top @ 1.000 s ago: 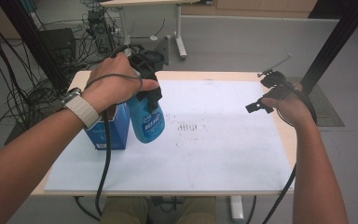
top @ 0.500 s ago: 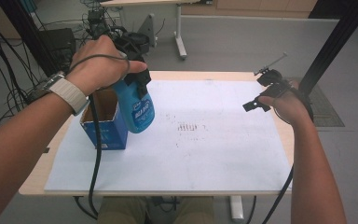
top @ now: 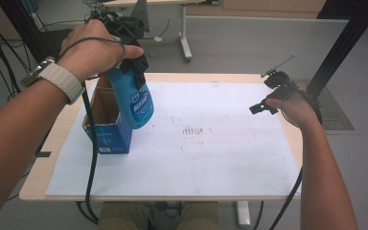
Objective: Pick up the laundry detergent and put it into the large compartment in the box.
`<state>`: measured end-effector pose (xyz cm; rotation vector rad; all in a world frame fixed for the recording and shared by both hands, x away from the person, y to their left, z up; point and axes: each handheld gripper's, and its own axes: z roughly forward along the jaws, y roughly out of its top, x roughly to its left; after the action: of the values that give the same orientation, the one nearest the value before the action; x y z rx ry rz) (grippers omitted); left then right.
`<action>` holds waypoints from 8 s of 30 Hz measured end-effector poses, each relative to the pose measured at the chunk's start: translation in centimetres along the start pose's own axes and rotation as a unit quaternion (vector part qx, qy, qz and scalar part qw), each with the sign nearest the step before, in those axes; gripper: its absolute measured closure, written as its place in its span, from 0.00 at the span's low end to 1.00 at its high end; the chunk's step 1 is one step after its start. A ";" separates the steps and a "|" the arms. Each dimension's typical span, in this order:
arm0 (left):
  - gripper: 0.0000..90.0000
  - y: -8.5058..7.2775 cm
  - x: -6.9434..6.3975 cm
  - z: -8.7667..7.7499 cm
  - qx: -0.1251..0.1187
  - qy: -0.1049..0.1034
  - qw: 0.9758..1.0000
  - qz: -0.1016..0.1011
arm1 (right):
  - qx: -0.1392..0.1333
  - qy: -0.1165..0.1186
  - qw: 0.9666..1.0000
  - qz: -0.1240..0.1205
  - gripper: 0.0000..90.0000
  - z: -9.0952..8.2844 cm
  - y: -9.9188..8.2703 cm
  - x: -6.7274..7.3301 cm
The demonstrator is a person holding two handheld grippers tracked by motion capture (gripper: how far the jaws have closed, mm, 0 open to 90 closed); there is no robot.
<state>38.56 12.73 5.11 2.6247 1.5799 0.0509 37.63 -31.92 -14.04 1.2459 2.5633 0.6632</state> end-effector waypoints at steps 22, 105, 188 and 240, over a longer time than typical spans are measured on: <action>0.43 -0.8 4.4 -1.8 -0.004 0.002 0.996 -0.084 | 0.003 0.009 1.000 -0.008 0.12 1.1 0.7 -0.8; 0.42 0.3 12.0 4.8 0.015 0.024 0.980 -0.198 | 0.014 0.005 1.000 -0.019 0.13 2.9 1.8 -1.5; 0.42 1.5 12.9 17.1 0.026 0.019 0.984 -0.176 | 0.028 0.003 1.000 -0.006 0.13 3.4 0.8 -1.8; 0.42 1.9 12.7 20.1 0.039 0.023 0.985 -0.167 | 0.030 0.003 1.000 0.000 0.13 3.2 0.2 -1.9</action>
<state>47.53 22.08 -14.92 2.3880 2.0544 0.0301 40.14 -32.36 -16.75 1.2641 2.6054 0.5950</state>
